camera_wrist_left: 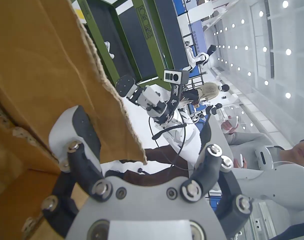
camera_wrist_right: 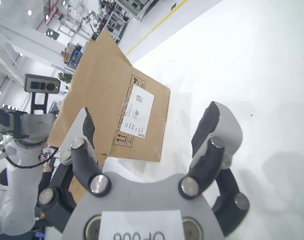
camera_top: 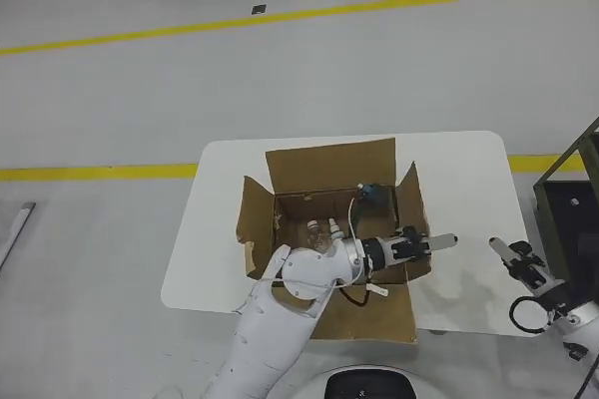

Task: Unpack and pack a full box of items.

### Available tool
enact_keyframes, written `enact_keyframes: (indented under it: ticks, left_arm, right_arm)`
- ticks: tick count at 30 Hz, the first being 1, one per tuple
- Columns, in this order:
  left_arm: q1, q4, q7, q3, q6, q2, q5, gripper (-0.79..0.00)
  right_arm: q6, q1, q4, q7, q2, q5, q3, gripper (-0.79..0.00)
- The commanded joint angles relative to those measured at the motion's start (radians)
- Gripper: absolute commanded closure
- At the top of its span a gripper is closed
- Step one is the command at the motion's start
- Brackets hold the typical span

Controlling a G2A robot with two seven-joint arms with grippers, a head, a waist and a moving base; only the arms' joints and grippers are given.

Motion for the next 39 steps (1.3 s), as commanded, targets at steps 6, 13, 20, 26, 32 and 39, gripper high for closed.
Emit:
enact_keyframes:
  ticks: [6, 13, 20, 26, 32, 39]
  left_arm:
    - [-0.043, 0.109, 0.032, 0.066, 0.001, -0.016, -0.001, -0.785]
    - [-0.064, 0.155, 0.033, 0.07, -0.004, -0.018, -0.006, -0.785]
    - [-0.071, 0.168, 0.036, 0.072, 0.002, -0.017, -0.005, -0.785]
    - [-0.08, 0.179, 0.037, 0.065, 0.002, -0.015, -0.006, -0.785]
    - [-0.089, 0.185, 0.034, 0.059, 0.005, -0.012, 0.002, -0.785]
    - [-0.091, 0.185, 0.03, 0.053, 0.01, -0.01, 0.0, -0.785]
  right_arm:
    - [0.031, 0.02, 0.034, 0.053, 0.002, 0.083, 0.051, -0.579]
    - [0.013, 0.043, 0.043, 0.103, 0.003, 0.093, 0.037, -0.613]
    - [-0.004, 0.106, 0.048, 0.162, 0.006, 0.038, -0.011, -0.483]
    - [0.023, 0.179, 0.078, 0.211, 0.008, -0.023, -0.074, -0.323]
    - [0.007, 0.223, 0.103, 0.207, 0.006, -0.044, -0.128, -0.329]
    - [0.005, 0.247, 0.115, 0.214, 0.005, -0.061, -0.159, -0.089]
